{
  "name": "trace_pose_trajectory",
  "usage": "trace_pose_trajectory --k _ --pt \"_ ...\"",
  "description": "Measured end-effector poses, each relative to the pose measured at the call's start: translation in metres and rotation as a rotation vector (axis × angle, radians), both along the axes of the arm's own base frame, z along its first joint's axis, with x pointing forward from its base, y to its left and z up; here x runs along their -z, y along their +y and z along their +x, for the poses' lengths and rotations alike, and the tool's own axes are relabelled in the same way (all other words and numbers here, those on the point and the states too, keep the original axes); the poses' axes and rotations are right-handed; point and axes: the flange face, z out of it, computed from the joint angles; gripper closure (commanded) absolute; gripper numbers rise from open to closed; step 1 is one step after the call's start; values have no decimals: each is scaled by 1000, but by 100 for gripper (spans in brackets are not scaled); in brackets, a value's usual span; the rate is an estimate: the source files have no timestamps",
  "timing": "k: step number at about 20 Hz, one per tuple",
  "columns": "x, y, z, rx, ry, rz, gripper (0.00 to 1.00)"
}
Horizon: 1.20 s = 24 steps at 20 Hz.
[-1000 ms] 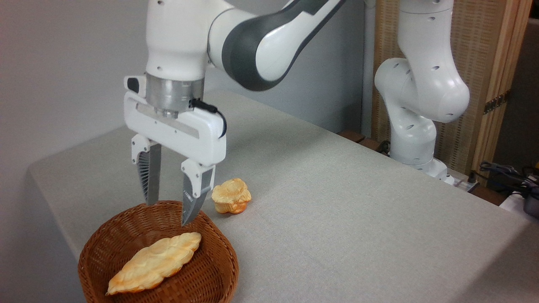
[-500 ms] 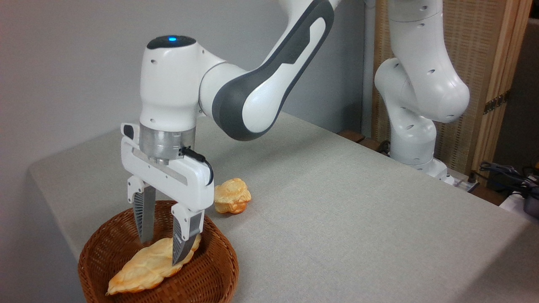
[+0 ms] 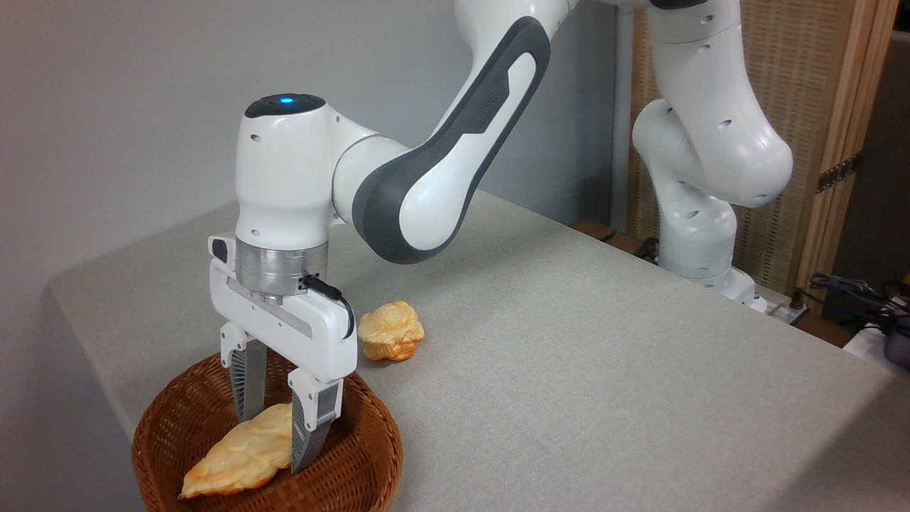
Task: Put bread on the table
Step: 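Close the gripper on the flat bread slice inside the basket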
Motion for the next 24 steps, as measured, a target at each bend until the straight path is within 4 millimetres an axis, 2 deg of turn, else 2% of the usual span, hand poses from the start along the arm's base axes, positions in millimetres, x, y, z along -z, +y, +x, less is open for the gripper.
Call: trace_pose_trajectory --k 1,7,9,20,22,24 --pt "0 0 0 3 -1 4 57" --pt "-3 -1 1 6 -7 7 57" --pt "-7 -1 1 6 -13 6 61" --pt "-16 0 0 6 -27 3 61" --pt "-22 0 -1 6 -37 1 61" --pt "-37 1 -2 5 -61 -4 60"
